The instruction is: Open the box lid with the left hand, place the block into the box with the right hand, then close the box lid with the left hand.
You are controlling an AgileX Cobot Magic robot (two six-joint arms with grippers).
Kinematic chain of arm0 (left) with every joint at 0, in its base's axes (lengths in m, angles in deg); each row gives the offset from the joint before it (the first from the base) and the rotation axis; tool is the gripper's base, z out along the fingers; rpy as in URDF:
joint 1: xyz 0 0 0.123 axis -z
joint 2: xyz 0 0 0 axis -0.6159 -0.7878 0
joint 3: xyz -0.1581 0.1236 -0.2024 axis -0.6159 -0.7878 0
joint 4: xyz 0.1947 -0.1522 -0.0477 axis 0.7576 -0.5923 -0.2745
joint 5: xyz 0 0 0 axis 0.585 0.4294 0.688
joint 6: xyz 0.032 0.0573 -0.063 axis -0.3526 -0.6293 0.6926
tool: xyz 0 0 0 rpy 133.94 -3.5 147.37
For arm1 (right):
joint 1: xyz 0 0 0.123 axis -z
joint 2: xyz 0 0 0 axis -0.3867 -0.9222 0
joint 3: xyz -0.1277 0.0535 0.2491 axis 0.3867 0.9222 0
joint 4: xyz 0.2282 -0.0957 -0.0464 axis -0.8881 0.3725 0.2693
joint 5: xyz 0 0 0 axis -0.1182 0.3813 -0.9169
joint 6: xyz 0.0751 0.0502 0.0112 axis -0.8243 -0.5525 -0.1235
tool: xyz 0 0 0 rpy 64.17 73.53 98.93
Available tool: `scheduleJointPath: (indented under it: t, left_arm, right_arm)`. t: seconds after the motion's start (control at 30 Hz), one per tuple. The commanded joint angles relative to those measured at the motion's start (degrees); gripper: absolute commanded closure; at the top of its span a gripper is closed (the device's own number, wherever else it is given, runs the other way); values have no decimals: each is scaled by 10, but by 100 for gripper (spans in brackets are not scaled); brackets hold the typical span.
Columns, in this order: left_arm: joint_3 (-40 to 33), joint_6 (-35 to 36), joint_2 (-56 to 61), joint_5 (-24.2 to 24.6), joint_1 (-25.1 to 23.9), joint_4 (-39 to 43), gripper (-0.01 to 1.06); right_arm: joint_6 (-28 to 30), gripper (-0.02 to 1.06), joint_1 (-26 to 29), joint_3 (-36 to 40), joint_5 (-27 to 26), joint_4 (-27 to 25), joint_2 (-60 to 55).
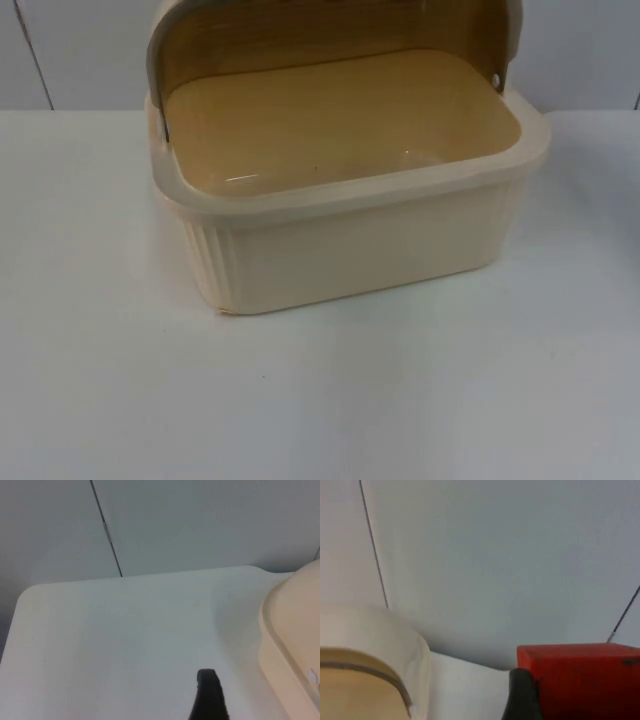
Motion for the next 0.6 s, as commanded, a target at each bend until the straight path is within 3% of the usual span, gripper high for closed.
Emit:
scheduleJointPath:
  t: [0.0, 0.07, 0.13, 0.3, 0.37, 0.57]
  left_arm:
    - [0, 0, 1, -6, -2, 0, 47]
    - [0, 0, 1, -7, -2, 0, 47]
    - [0, 0, 1, -8, -2, 0, 47]
    - [0, 0, 1, -17, -2, 0, 47]
    - [0, 0, 1, -18, -2, 0, 47]
    - [0, 0, 1, -18, -2, 0, 47]
  right_arm:
    - [-16, 105, -4, -6, 6, -29, 17]
    - [-14, 105, -12, -6, 11, -67, 22]
    - [-14, 105, -15, -6, 11, -70, 23]
    - [28, 105, -95, -6, 13, -70, 20]
    - [47, 105, -157, -6, 11, -66, 18]
    - [49, 105, -246, -6, -5, -63, -13]
